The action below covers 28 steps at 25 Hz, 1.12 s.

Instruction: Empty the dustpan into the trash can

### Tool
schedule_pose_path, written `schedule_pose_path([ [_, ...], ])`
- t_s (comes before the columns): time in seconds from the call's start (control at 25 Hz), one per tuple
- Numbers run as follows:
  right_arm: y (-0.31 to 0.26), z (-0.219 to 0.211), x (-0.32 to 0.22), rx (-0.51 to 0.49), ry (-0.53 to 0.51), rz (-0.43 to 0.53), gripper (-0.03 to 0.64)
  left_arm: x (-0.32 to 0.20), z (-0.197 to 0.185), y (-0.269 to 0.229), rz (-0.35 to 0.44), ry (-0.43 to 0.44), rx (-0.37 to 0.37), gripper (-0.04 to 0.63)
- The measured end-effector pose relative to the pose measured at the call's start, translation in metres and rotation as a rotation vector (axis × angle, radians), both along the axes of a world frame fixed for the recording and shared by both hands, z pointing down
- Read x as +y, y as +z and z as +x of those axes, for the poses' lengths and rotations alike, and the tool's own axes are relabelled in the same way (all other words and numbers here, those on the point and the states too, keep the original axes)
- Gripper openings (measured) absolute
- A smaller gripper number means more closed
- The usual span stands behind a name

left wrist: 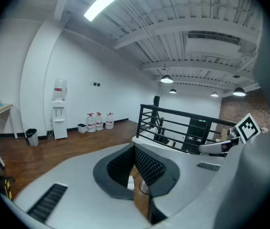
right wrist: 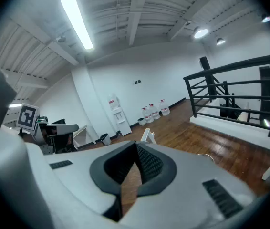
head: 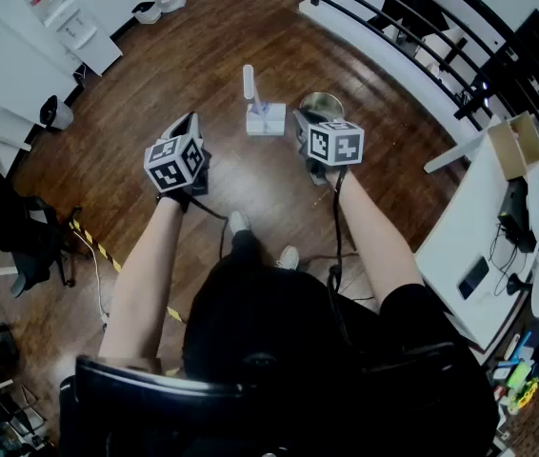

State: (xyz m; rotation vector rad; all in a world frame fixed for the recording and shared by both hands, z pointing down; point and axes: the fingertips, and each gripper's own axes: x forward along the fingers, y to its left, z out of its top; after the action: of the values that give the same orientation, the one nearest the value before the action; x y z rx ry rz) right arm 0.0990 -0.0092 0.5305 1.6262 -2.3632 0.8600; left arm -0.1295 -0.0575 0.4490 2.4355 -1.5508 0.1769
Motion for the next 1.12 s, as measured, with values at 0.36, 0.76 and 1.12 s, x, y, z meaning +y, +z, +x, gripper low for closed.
schedule_pose_path([
  [0.36,0.001,-0.016,-0.066,0.048,0.017,-0.027,0.006,-0.081,-0.017,-0.001,0.009,0.033,0.028,0.003],
  [0.76,-0.014,-0.031,-0.147,0.046,0.086,-0.028,0.006,-0.175,-0.029,-0.006,0.011,0.104,0.053,0.003],
  [1.12,-0.001,-0.033,-0.172,0.064,0.097,-0.070,0.006,-0.210,-0.020,0.004,-0.011,0.146,0.097,0.003],
])
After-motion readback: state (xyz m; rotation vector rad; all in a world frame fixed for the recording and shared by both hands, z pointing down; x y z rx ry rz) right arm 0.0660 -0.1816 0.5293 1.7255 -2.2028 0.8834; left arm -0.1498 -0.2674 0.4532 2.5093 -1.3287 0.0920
